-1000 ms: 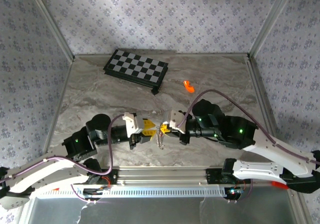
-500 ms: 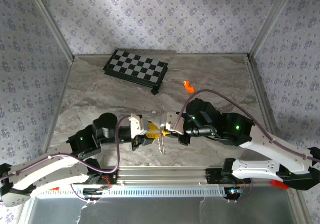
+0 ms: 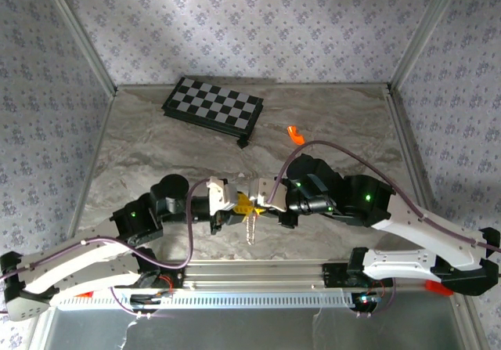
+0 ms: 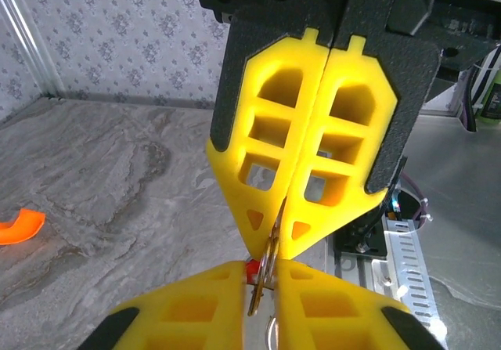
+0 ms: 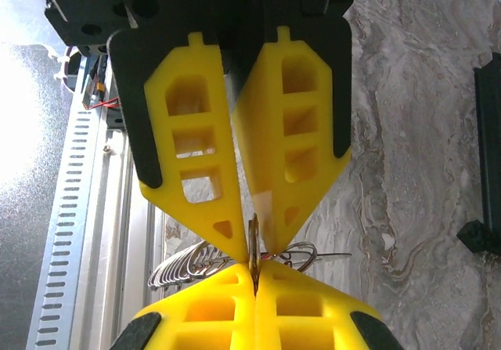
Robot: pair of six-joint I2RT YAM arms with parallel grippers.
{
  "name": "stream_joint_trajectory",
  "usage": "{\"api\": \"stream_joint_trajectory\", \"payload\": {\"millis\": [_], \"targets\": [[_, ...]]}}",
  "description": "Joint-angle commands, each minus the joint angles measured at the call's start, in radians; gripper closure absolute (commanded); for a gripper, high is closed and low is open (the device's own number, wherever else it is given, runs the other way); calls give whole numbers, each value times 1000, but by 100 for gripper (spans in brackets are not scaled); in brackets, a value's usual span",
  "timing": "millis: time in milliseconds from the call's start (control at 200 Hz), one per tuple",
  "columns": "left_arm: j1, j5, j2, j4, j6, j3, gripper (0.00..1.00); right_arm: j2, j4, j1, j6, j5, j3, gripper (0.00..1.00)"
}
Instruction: Put the keys on the keyring
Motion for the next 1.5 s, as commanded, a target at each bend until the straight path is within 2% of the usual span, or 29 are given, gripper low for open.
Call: {"api": "stream_joint_trajectory", "payload": {"millis": [0,145,310,370,500,635,890,1089,1379,1499], "targets": [[-8,18,3,30,19,41,88,6,-3,9,-12,-25,44,100],[-9,15,-12,41,18,35,100,10,-7,15,-11,-21,46,100],[-10,18,-42,63,3,15,100,2,0,20,-7,-9,43,100],[-10,24,-50,69,1,8,100,-14,20,21,4,-18,29,94],[-11,55,-67,113,-11,-17,100,-67,86,22,37,-63,-26,88],[-13,99,-71,162,-27,-36,100,-87,124,22,68,-85,-59,87],[-15,110,-101,202,-37,-53,100,-121,158,22,109,-85,-109,82],[-15,110,-108,203,-45,-53,100,-130,152,21,118,-72,-110,85],[-21,111,-123,227,-57,-65,100,-146,156,21,127,-75,-135,100],[-21,114,-124,242,-57,-72,100,-124,131,21,128,-75,-128,100]]}}
